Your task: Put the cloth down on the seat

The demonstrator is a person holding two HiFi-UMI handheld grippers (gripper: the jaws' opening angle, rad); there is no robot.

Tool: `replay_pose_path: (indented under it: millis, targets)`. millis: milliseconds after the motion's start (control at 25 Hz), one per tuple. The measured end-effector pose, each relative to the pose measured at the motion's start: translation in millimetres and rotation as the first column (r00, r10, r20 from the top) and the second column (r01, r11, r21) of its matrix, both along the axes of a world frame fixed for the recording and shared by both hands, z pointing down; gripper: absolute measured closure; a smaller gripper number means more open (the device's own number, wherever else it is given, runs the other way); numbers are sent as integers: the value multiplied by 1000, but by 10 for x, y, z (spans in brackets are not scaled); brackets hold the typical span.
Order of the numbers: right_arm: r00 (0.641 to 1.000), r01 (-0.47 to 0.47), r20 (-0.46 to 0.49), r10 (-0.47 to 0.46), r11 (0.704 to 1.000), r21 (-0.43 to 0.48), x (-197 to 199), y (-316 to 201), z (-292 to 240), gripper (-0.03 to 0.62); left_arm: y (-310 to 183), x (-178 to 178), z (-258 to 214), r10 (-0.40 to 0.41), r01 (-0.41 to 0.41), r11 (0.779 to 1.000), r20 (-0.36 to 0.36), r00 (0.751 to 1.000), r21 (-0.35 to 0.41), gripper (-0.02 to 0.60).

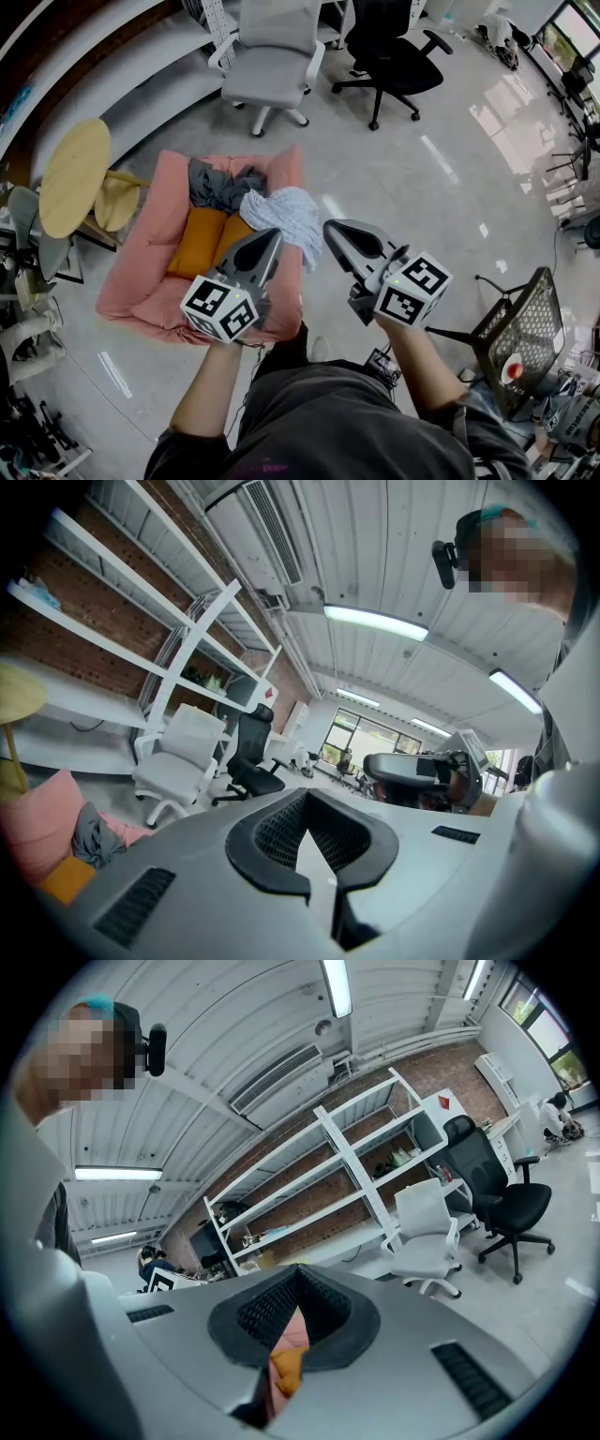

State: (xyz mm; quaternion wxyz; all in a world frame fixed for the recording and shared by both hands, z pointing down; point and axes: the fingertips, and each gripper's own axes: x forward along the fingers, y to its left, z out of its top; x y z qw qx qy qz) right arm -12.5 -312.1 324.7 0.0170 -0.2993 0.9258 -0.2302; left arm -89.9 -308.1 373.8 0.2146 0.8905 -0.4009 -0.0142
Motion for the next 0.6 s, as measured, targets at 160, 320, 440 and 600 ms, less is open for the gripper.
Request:
replay_pose_path:
  millis: [160,320,440,600]
  targets:
    - [1000,-4,2,4,1000,2,21,1,-13,579,12,35,-6,5,-5,1000,1,1000,0,571]
    - [1000,-5,3,5,1000,2,60,12,-37,579,22,80,-16,9,-9,1000,5,1000,-3,571]
    - [1000,-6,3,6,1000,1,73,9,-34,579,16,94,-20,10,-10,1000,5,1000,-3,571]
    - [1000,-6,3,6,1000,-1,66,-14,-18,579,-18,84,3,8,-8,1000,5,1000,-6,571]
